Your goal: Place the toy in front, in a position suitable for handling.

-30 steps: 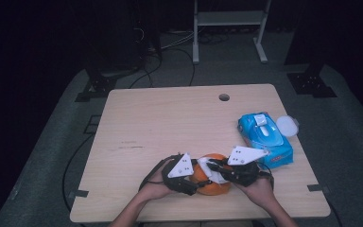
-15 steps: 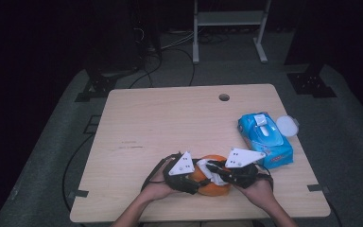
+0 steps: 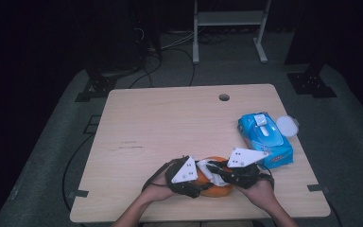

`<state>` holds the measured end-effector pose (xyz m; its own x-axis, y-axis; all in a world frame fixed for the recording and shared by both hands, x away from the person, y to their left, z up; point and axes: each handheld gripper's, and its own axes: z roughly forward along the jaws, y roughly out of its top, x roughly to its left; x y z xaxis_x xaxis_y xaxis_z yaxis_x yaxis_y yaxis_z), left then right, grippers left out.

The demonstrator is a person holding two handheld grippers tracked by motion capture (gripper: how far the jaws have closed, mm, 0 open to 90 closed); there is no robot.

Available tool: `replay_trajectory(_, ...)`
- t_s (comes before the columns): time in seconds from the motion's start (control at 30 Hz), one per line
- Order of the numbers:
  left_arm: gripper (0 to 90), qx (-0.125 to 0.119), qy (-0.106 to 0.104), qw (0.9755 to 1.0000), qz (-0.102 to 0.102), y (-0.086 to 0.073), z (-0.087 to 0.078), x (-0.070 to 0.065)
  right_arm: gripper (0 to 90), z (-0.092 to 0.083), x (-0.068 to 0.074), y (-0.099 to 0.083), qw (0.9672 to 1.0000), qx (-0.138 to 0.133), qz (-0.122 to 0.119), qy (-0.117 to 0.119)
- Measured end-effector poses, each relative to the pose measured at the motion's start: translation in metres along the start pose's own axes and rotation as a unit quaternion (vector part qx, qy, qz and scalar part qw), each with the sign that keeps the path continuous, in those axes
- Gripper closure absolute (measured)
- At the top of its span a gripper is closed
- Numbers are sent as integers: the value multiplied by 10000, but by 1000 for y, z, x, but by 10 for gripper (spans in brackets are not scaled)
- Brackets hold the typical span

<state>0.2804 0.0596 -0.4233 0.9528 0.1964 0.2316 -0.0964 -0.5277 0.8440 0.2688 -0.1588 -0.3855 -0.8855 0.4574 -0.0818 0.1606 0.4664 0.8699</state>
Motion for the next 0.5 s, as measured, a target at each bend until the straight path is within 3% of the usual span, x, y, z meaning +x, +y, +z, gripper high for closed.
replay_trajectory(0.2, 319, -74, -126, 9998, -111, -6, -4, 4, 820, -12, -20, -12, 9994, 44, 269, -234)
replay_trajectory(0.23, 309, -92, -178, 9996, -207, -7, -4, 5, 820, -13, -23, -14, 9992, 75, 279, -285)
replay_trajectory(0.3, 217, -161, -298, 9973, -645, -5, -3, 10, 820, -15, -24, -16, 9989, 65, 363, -279)
replay_trajectory(0.37, 145, -160, -372, 9923, -1173, -2, 0, 16, 820, -12, -22, -15, 9990, 87, 326, -302)
replay_trajectory(0.43, 110, -87, -306, 9914, -1272, -1, 3, 17, 820, -8, -17, -13, 9994, 29, 292, -189)
replay_trajectory(0.5, 165, 40, -212, 9926, -1199, -3, 5, 15, 819, -4, -10, -9, 9997, 35, 197, -142)
